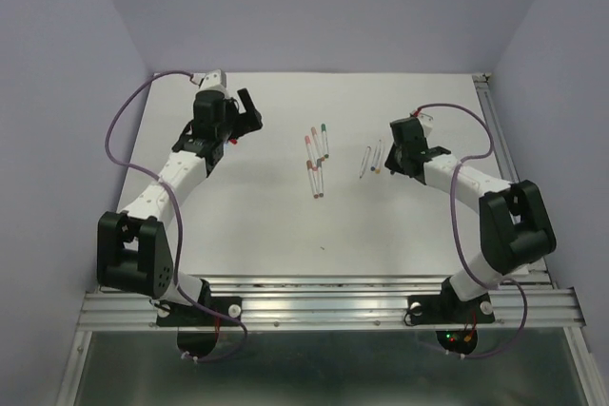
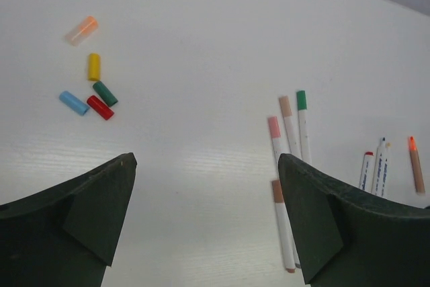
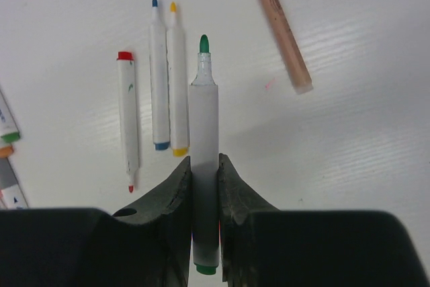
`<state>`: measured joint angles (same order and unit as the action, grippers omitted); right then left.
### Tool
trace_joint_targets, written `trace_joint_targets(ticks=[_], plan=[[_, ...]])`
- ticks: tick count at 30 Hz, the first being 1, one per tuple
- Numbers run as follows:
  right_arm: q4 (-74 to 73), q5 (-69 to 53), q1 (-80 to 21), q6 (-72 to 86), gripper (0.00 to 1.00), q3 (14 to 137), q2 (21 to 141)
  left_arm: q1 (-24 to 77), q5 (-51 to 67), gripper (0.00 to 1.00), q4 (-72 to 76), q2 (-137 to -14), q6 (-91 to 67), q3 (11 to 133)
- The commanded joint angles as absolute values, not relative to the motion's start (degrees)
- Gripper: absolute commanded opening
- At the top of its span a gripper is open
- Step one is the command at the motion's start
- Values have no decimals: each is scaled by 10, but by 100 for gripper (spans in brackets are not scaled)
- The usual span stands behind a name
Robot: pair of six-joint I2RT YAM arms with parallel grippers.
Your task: Open the pen caps
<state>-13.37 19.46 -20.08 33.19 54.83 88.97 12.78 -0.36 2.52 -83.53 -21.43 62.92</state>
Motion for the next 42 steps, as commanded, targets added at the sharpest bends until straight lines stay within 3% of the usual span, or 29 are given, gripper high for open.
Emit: trace_joint_targets(ticks=[1, 8, 24, 29, 32, 34, 42], plan=[[-119, 217, -180, 310, 11, 625, 964, 143, 16, 99, 52, -797, -226, 571], [-147, 254, -172, 309, 12, 697, 1061, 150, 32, 99, 62, -764, -214, 531], [-185, 265, -171, 330, 34, 715, 1086, 152, 44, 99, 62, -788, -208, 537], [-198, 245, -171, 340, 55, 714, 1064, 152, 40, 99, 62, -784, -211, 535], [-205, 228, -171, 346, 73, 705, 1029, 152, 42, 99, 62, -782, -213, 534], [-206, 213, -172, 347, 99, 692, 996, 152, 42, 99, 62, -782, -212, 533], [-176, 117, -220, 323, 100, 658, 923, 152, 52, 99, 62, -779, -214, 531]])
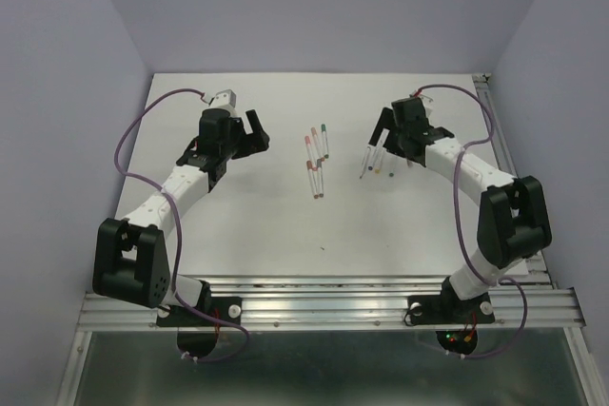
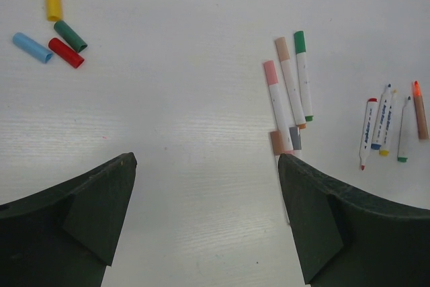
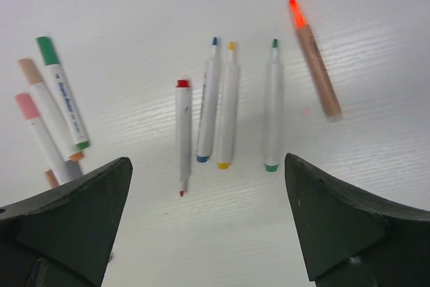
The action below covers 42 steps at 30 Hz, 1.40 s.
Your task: Open the pen caps
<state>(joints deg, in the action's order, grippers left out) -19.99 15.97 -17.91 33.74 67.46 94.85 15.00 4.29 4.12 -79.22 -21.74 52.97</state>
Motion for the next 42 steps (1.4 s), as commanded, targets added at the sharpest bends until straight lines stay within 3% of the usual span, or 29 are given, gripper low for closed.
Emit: trace_joint_targets(ticks=[1, 12, 26, 33, 39, 41, 42], plan=[[-177, 120, -234, 313, 100, 662, 922, 151, 52, 99, 62, -778, -214, 530], [-189, 193, -378, 329, 100, 736, 1007, 152, 46, 99, 62, -766, -215, 520], [-219, 236, -410, 342, 96, 802, 1114, 152, 54, 99, 63, -770, -215, 519], [-229, 248, -415, 341, 78, 823, 1157, 152, 58, 99, 63, -772, -215, 519], [-243, 265, -421, 346, 70, 821, 1174, 152, 56, 99, 62, -774, -216, 519], [-244, 269, -424, 355, 52, 810, 1173, 151, 55, 99, 62, -775, -216, 519], [-245, 265, -425, 359, 52, 804, 1172, 152, 55, 99, 62, -776, -216, 519]])
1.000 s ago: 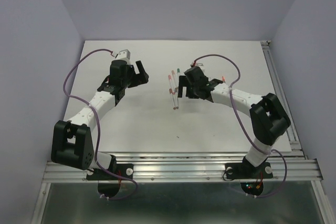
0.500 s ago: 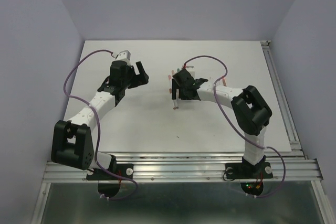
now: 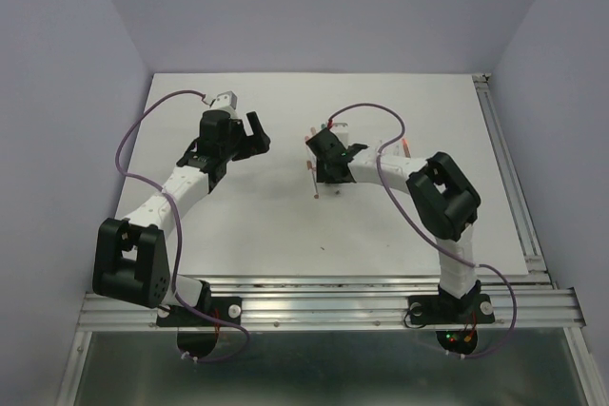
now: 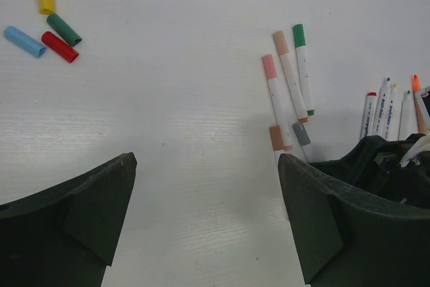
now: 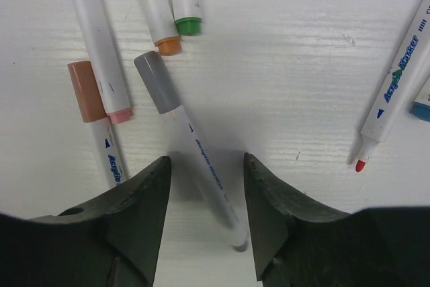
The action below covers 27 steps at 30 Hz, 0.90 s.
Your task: Open the pen caps
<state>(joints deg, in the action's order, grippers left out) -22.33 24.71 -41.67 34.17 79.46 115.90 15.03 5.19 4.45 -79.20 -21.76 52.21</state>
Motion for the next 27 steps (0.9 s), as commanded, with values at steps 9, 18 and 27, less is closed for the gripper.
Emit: trace_joint_targets(ticks=[9, 18, 27], plan=[[-185, 183, -432, 385, 23, 673, 1109, 152, 53, 99, 62, -780, -221, 519], [-116, 111, -435, 404, 1, 471, 948, 154, 149, 99, 96, -775, -226, 512], [63, -37, -437, 322, 1, 350, 726, 210, 207, 99, 133, -766, -259, 501]])
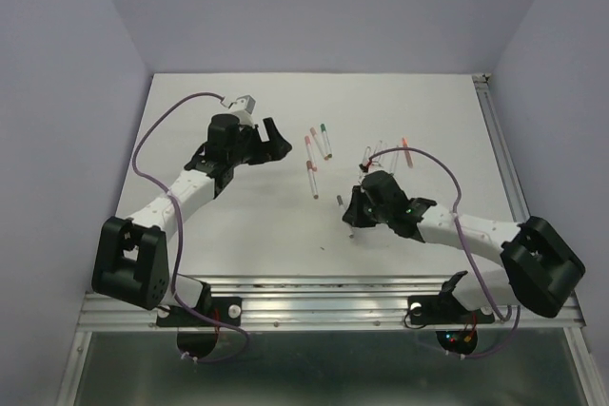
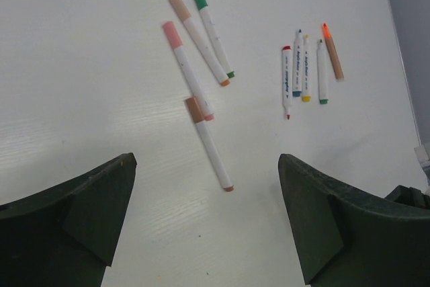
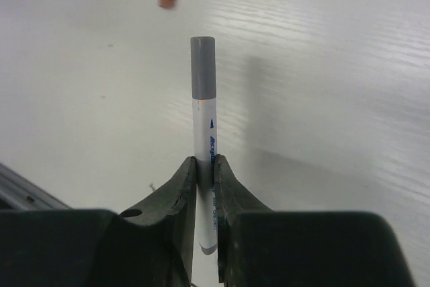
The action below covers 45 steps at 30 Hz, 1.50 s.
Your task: Open the pen caps
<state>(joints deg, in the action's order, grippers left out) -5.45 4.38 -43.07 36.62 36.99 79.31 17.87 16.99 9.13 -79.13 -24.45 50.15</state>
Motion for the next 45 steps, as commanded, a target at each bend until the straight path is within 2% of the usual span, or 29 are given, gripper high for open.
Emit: trace_joint_targets(ticks=[1, 8, 17, 23, 36, 45], plan=[[80, -40, -437, 312, 1, 343, 697, 218, 212, 99, 134, -767, -265, 504], [122, -37, -437, 307, 1, 357, 640, 301, 226, 99, 160, -772, -301, 519], [141, -47, -437, 303, 1, 395, 666, 334, 224, 93, 185, -772, -330, 518], [171, -61, -437, 302, 1, 394, 664, 341, 227, 86, 189, -782, -334, 519], [218, -48, -437, 287, 1, 398, 706, 352, 258, 55, 214, -790, -354, 519], [242, -52, -437, 281, 1, 396, 709, 353, 258, 54, 215, -793, -352, 518]])
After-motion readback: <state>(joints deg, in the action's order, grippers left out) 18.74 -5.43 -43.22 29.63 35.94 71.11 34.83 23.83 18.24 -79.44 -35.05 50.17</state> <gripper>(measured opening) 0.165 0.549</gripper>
